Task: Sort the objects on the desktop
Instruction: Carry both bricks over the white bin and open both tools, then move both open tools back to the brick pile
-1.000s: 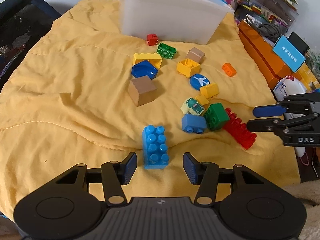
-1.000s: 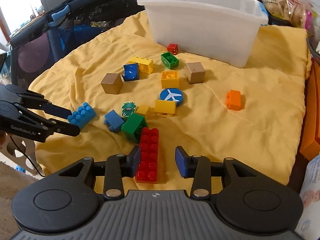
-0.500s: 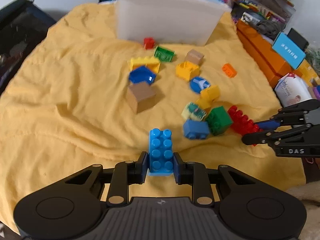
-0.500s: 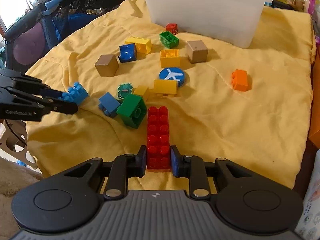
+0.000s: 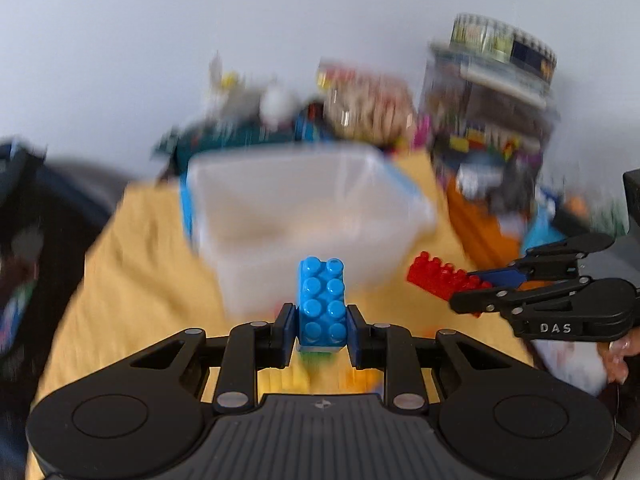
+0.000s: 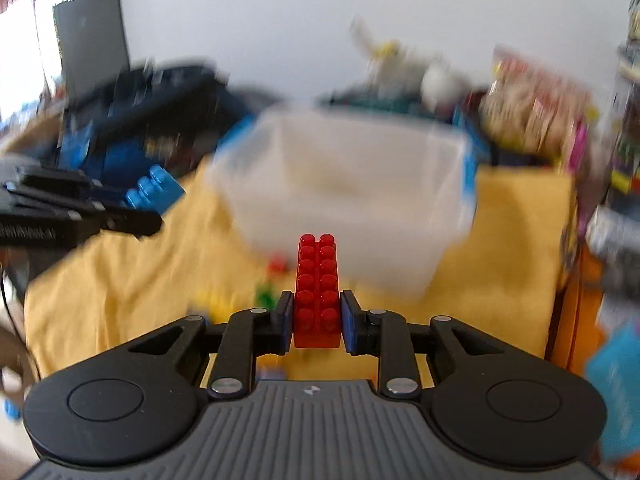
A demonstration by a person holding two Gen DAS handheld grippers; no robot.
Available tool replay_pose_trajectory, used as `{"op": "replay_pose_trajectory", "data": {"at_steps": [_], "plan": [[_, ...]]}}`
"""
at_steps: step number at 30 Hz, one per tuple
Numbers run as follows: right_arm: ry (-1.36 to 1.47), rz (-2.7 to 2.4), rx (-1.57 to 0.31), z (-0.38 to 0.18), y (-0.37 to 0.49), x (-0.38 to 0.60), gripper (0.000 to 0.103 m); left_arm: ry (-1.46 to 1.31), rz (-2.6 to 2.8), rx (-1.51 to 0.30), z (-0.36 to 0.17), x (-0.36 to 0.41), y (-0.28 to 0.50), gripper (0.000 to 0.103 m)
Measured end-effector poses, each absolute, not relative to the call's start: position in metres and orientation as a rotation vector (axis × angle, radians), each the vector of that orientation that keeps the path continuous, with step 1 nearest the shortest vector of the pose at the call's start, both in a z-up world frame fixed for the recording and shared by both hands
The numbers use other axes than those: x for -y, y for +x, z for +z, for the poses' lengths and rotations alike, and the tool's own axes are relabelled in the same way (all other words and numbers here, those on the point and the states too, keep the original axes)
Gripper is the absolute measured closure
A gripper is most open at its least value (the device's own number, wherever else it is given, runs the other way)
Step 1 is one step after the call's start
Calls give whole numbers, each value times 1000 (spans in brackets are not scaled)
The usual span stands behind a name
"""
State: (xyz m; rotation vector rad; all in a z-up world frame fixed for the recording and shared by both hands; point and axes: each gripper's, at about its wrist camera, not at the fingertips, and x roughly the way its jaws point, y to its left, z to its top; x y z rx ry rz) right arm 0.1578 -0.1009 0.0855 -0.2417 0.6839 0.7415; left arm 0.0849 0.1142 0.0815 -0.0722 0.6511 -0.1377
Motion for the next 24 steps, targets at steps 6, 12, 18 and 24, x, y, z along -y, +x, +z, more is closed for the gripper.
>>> {"op": "replay_pose_trajectory", "data": {"at_steps": [6, 12, 18, 24], "plan": [[-163, 708, -651, 112, 224, 70, 76, -54, -133, -549, 123, -114, 164, 74], [-144, 616, -738, 84, 275, 47, 76, -52, -38, -683, 86, -125, 234, 74], [-118, 599, -726, 71, 268, 57, 66, -73, -45, -750, 60, -127, 227, 59], [-153, 693, -619, 93, 218, 81, 63, -131, -110, -665, 71, -125, 169, 53]]}}
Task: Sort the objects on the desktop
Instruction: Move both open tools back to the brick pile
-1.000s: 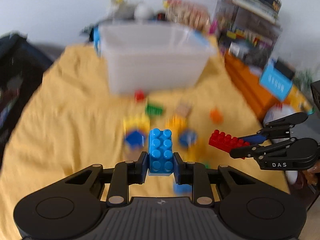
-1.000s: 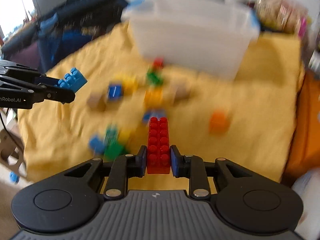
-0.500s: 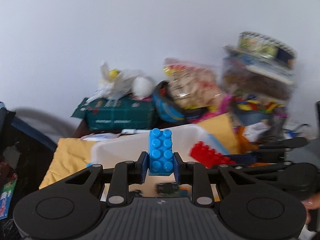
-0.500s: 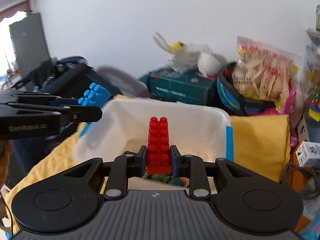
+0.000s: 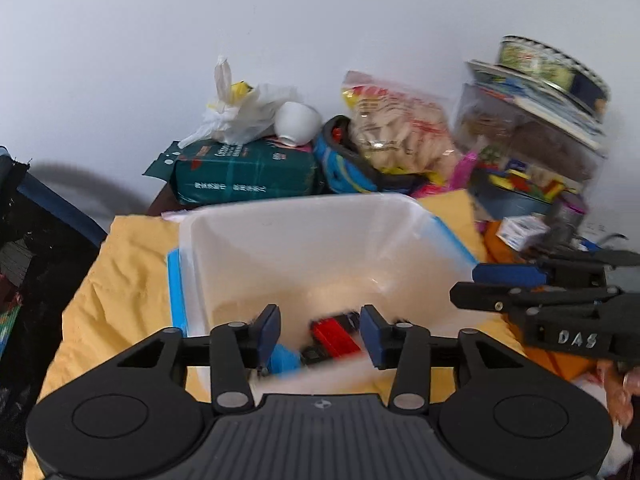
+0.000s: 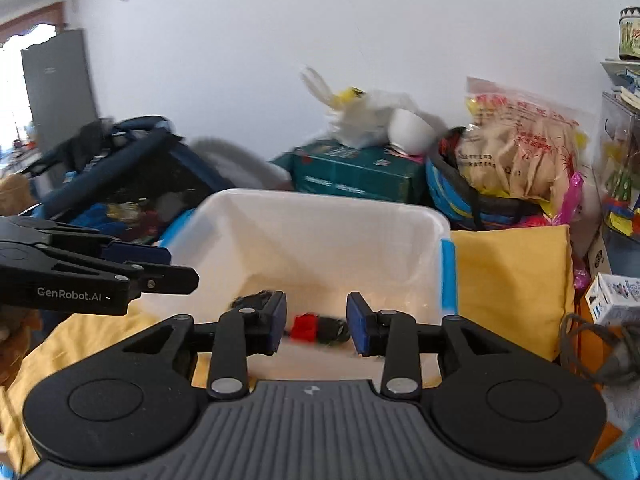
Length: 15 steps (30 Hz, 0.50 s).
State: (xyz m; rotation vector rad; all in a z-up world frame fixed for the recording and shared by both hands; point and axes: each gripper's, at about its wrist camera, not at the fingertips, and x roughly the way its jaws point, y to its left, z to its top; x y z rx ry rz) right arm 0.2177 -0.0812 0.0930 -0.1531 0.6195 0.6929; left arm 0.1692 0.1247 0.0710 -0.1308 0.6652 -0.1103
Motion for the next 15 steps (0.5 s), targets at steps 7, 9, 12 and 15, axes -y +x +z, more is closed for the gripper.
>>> {"op": "replay_pose_trajectory", "data": {"at_steps": [7, 9, 12, 15], "plan": [[-219, 723, -748, 40, 161, 105, 57, -163, -91, -765, 18, -111, 92, 51], [-238, 721, -815, 16, 150, 107, 57, -158, -90, -815, 1, -104, 74, 51], [-287, 703, -879, -7, 132, 110, 57, -178, -99, -868, -18, -98, 51, 51], [-347, 691, -908, -20, 115, 109, 57, -220, -134, -922, -33, -96, 30, 51]]}}
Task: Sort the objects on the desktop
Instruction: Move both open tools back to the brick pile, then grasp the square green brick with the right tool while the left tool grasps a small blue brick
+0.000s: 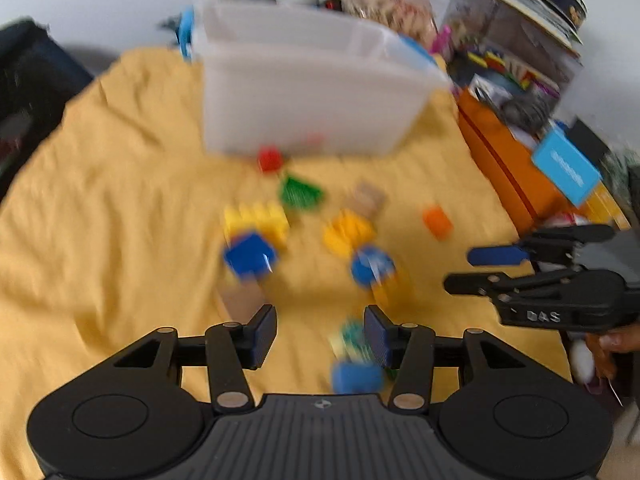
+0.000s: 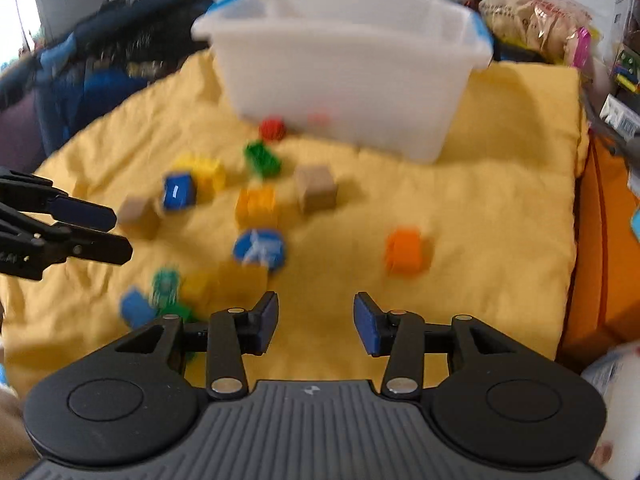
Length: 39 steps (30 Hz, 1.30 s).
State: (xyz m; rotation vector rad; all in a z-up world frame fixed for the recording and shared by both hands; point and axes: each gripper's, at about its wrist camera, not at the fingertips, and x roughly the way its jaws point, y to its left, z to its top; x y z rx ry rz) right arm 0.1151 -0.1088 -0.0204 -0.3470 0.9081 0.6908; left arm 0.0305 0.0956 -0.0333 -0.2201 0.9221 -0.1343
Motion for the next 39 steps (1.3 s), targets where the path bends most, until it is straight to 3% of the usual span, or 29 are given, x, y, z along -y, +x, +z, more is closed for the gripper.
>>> {"op": "replay_pose_trajectory", "data": {"at_steps": [5, 11, 14, 16, 19, 23, 32, 33, 35, 39], "plan": [[-333, 722, -1011, -43, 100, 110, 54, -206, -123, -970, -46, -98, 19, 51], [-272, 899, -871, -10, 74, 112, 56, -148, -190, -949, -43, -83, 14, 51], [-350, 984, -803, -2, 60, 97, 61, -160, -174, -964, -46, -85, 12, 52], [-412, 1019, -776, -5, 51, 87, 72, -190, -158, -974, -48, -90, 10, 52], [-490, 1042, -742, -13, 42, 70, 78, -210, -126, -985, -51, -97, 7, 52], [-574, 961, -749, -22, 43, 68, 79, -199, -137, -982, -48, -94, 5, 52], [-441, 811, -856, -20, 68, 109, 79, -108, -228, -1013, -55, -59, 19, 52], [-416, 807, -865, -20, 69, 113, 79, -119, -220, -1021, -59, -59, 22, 52], [-391, 790, -871, -19, 69, 118, 79, -129, -203, -1018, -64, -60, 26, 66], [-367, 768, -870, -17, 69, 123, 78, -87, -211, -1020, -66, -56, 31, 66]]}}
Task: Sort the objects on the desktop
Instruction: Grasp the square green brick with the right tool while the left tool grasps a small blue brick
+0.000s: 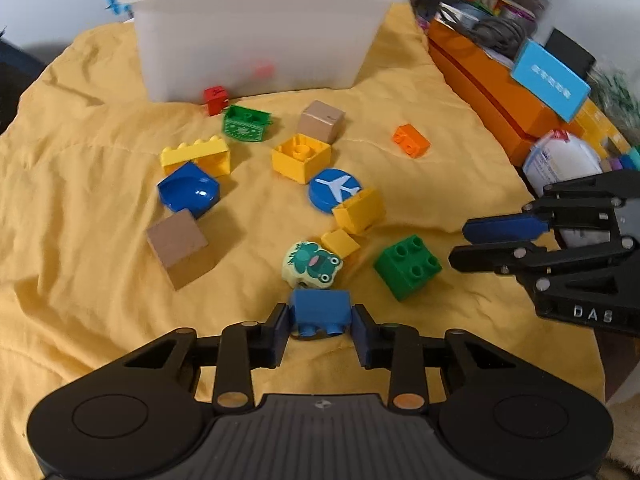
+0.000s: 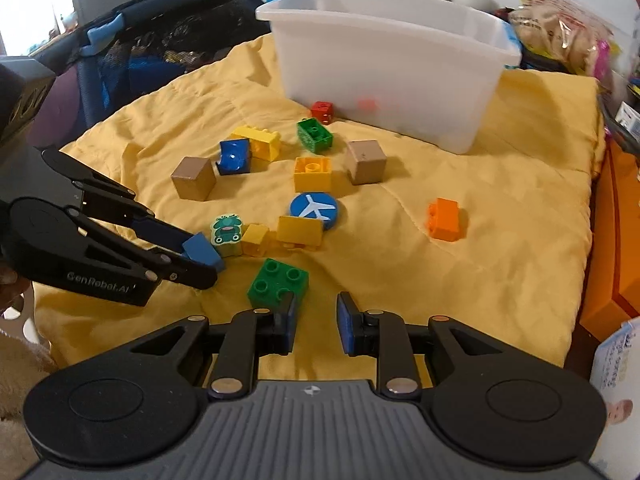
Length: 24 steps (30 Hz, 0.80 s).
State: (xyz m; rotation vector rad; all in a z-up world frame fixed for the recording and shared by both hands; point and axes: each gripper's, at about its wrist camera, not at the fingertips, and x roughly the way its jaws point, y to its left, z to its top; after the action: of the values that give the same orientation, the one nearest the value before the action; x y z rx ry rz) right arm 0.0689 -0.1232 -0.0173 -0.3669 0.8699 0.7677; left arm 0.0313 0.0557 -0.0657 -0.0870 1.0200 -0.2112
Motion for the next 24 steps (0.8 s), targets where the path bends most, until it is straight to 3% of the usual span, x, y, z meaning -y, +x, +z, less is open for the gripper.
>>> {"op": "replay_pose_trajectory", "data": {"at_steps": [10, 14, 17, 24], "plan": [[-367, 783, -844, -14, 65, 123, 75, 288, -442, -1318, -47, -59, 33, 66], [-354, 783, -849, -15, 61, 121, 75, 360, -454, -1360, -53, -57, 47, 64], [-353, 773, -855, -16, 60, 122, 74, 377, -440, -1293, -47, -48, 53, 50], [-341, 772, -872, -18, 65, 124, 73, 97, -286, -1053, -21, -71, 35, 50]]}}
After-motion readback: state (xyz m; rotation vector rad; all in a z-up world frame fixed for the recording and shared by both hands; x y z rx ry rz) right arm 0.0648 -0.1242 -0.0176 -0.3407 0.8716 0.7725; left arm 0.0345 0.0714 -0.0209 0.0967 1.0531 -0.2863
